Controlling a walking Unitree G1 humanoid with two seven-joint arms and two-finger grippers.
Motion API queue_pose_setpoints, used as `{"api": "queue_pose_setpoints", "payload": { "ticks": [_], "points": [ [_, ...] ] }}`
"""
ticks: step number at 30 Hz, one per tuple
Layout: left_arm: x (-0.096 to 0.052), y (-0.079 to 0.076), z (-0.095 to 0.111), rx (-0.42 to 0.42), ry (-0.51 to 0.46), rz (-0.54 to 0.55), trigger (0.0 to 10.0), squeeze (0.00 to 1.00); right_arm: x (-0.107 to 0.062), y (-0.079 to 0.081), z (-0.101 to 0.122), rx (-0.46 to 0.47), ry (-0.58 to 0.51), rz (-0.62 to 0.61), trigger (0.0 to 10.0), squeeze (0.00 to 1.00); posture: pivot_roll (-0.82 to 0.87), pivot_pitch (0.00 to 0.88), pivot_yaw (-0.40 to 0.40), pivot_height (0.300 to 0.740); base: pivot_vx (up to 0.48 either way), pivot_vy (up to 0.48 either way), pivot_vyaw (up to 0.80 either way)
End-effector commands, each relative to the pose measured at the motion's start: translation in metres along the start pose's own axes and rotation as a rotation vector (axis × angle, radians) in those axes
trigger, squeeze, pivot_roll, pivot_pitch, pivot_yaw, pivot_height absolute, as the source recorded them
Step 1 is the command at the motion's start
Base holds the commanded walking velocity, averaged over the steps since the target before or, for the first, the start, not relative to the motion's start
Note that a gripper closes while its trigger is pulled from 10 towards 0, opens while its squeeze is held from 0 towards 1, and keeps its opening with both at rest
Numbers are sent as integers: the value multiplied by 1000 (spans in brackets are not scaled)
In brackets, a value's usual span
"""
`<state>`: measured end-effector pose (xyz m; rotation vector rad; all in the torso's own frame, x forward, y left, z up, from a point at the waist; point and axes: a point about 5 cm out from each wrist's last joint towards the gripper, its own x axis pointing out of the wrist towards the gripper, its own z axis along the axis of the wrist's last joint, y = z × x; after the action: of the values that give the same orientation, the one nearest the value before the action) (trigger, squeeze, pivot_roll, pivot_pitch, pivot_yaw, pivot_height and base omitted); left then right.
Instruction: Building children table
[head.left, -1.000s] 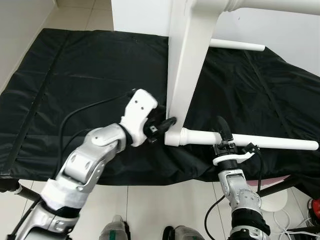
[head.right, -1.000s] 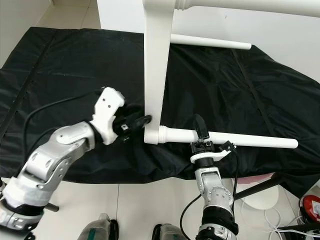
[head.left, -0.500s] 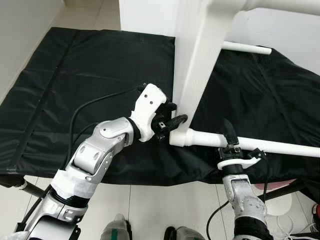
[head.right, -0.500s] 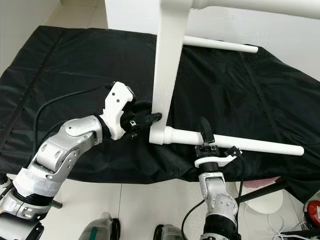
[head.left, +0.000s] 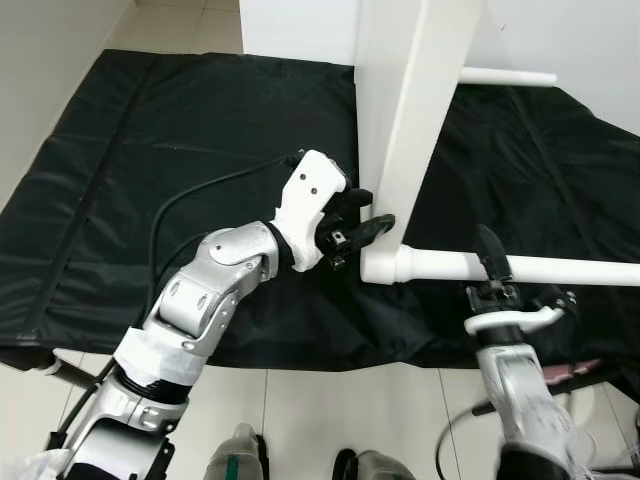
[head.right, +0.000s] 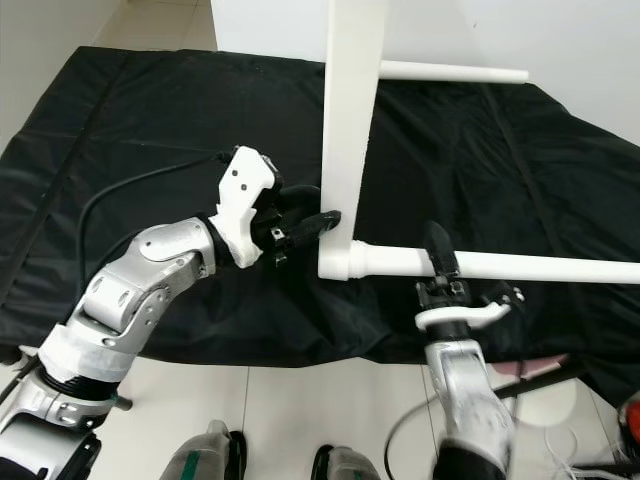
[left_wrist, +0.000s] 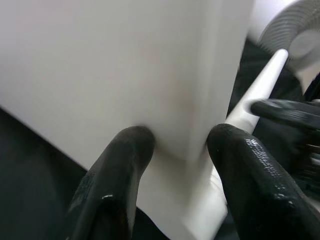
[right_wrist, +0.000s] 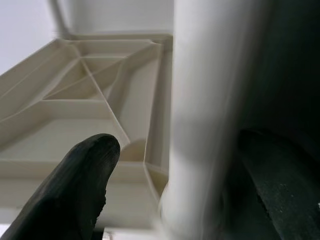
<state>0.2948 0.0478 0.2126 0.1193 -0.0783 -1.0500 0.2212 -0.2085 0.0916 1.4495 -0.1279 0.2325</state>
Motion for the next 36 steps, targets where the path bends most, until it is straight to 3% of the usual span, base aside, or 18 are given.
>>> {"api": "queue_pose_setpoints", "payload": {
  "ticks": [1, 3, 7, 11, 12, 16, 23, 24, 27, 31, 33, 36],
  "points": [
    [4, -1, 3, 7, -7, 5, 10000, 0, -2, 7, -19, 86, 3, 39, 10000, 0, 49, 79, -36, 740, 0, 0, 0],
    [4, -1, 3, 7, -7, 5, 10000, 0, -2, 7, -19, 86, 3, 39, 10000, 0, 49, 79, -36, 740, 0, 0, 0],
    [6, 0, 5, 4, -21, -2, 10000, 0, -21, 17, -26, 77, 79, 42, 10000, 0, 42, 84, -28, 740, 0, 0, 0],
    [6, 1, 6, 3, -23, -3, 10000, 0, -28, 22, -26, 71, 97, 63, 10000, 0, 41, 84, -26, 740, 0, 0, 0],
    [6, 2, 6, 2, -23, -1, 10000, 0, -38, 35, -25, 42, 128, 132, 10000, 0, 37, 90, -20, 740, 0, 0, 0],
    [5, 2, 5, 2, -24, -2, 10000, 0, -41, 41, -24, -8, 145, 154, 10000, 0, 36, 90, -19, 740, 0, 0, 0],
    [-6, -10, -3, 0, -8, -53, 10000, 0, -22, 49, -22, -73, 125, 175, 10000, 0, 33, 87, -14, 740, 0, 0, 0],
    [-17, -19, -7, -3, 5, -90, 10000, 0, -12, 52, -21, -104, 124, 195, 10000, 0, 35, 86, -15, 740, 0, 0, 0],
    [-25, -22, -10, 2, 14, -99, 10000, 0, -6, 54, -19, -132, 119, 200, 10000, 0, 38, 87, -15, 740, 0, 0, 0],
    [-30, -23, -10, -6, 12, -92, 10000, 0, -3, 54, -17, -155, 114, 195, 10000, 0, 47, 84, -23, 740, 0, 0, 0],
    [-47, -16, -11, -9, 17, -31, 10000, 0, 7, 54, -9, -236, 95, 174, 10000, 0, 63, 78, -35, 740, 0, 0, 0],
    [-54, -9, -11, -5, 17, 24, 10000, 0, 12, 55, -5, -276, 87, 170, 10000, 0, 71, 73, -42, 740, 0, 0, 0]
  ]
}}
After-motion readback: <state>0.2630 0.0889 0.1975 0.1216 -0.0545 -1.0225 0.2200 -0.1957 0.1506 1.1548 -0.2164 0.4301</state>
